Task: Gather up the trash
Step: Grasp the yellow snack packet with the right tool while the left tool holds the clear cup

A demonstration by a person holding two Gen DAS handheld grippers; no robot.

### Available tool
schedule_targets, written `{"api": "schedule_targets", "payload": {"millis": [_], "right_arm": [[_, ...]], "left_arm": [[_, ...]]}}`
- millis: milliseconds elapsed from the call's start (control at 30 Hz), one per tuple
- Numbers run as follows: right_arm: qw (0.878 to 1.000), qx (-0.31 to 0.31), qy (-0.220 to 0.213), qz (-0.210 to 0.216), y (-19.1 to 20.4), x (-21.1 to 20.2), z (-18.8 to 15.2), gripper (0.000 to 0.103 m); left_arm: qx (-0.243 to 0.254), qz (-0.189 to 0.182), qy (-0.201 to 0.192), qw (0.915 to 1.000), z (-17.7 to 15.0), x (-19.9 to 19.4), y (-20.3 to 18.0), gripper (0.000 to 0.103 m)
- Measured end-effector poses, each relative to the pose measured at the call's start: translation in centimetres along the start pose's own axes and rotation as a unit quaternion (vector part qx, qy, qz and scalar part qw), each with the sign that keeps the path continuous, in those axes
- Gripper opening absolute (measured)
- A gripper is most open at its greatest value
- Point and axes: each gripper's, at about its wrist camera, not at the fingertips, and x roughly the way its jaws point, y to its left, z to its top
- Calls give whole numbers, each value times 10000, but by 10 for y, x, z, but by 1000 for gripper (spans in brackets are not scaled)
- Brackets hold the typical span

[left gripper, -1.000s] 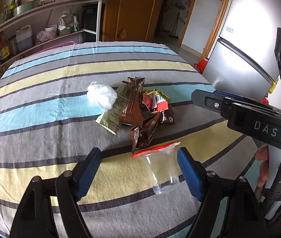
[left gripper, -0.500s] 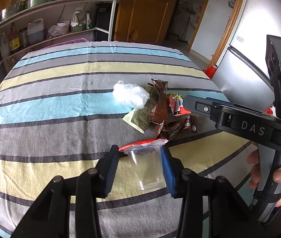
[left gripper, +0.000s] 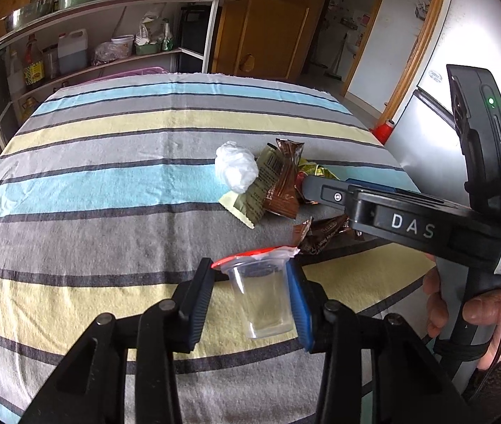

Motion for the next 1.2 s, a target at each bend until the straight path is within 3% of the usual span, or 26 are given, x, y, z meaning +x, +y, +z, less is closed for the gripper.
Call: {"api": "schedule_targets", "payload": {"millis": [600,767,967,1200], "right_arm": [[10000,21,-69,-1,6,14,11,58],[9995,288,-107,-44,-5,11,11,26],[9994,324,-98,0,-8,10,9,9],[9993,314,-196,3,-7,5,7,6]], "left_arm": [[-22,-26,-15,10000,1,1,3,44],[-19,-19,-15,10000,1,1,2,44],[-22,-23,-14,10000,1,1,2,44],[-19,-21,-13,10000,1,1,2,43]]}}
